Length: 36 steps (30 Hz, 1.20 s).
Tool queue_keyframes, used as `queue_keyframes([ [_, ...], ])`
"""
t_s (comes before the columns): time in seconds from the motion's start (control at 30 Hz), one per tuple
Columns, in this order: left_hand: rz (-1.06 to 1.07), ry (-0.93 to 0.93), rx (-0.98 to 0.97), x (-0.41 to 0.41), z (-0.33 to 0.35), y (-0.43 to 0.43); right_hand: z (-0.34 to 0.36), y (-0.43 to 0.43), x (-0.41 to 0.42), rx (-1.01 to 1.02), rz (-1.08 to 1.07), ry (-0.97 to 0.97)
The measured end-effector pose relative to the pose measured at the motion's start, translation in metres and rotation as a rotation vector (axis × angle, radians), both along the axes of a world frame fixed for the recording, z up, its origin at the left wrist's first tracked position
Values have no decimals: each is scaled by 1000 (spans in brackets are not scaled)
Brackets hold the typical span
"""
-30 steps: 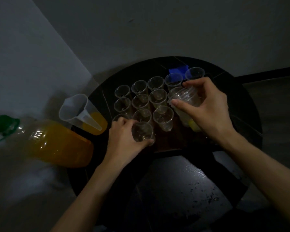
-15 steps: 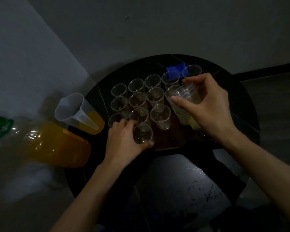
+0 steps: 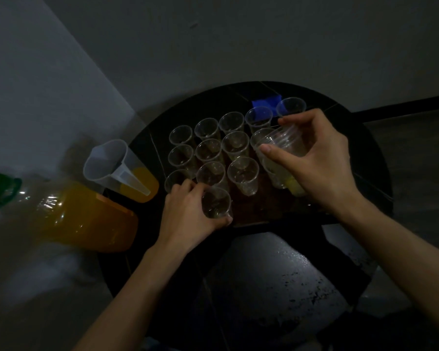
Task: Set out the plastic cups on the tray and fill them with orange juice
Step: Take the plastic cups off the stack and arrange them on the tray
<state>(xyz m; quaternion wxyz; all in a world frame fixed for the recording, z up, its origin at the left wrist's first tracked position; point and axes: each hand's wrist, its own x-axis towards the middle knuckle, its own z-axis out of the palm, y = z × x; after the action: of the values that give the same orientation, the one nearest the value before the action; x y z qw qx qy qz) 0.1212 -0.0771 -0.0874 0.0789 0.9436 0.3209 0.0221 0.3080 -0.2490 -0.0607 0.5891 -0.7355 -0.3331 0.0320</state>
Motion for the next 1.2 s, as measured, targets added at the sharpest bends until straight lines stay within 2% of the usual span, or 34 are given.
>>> queue_keyframes([
  [0.47, 5, -11, -53, -1, 1, 3, 2, 0, -1, 2, 1, -8],
  [0.53, 41, -123, -126, -4, 3, 5, 2, 0, -1, 6, -1, -2],
  [0.67, 135, -499, -363, 2, 28, 11, 1, 1, -3, -4, 38, 25],
  [0.73, 110, -587, -434, 12, 50, 15, 2, 3, -5, 0, 82, 31],
  [0.8, 32, -561, -513, 24, 73, 16, 2, 4, -8, 21, 149, 48],
  [0.93, -94, -307, -652, 52, 106, 1, 5, 4, -12, 3, 302, 52],
  [1.03, -221, -193, -626, 69, 114, -15, 6, 1, -14, -6, 342, 27],
  [1.1, -233, -137, -580, 76, 115, -18, 5, -1, -14, -3, 344, 32],
  [1.2, -205, -52, -641, 81, 117, -22, 4, -4, -13, 8, 327, 33],
])
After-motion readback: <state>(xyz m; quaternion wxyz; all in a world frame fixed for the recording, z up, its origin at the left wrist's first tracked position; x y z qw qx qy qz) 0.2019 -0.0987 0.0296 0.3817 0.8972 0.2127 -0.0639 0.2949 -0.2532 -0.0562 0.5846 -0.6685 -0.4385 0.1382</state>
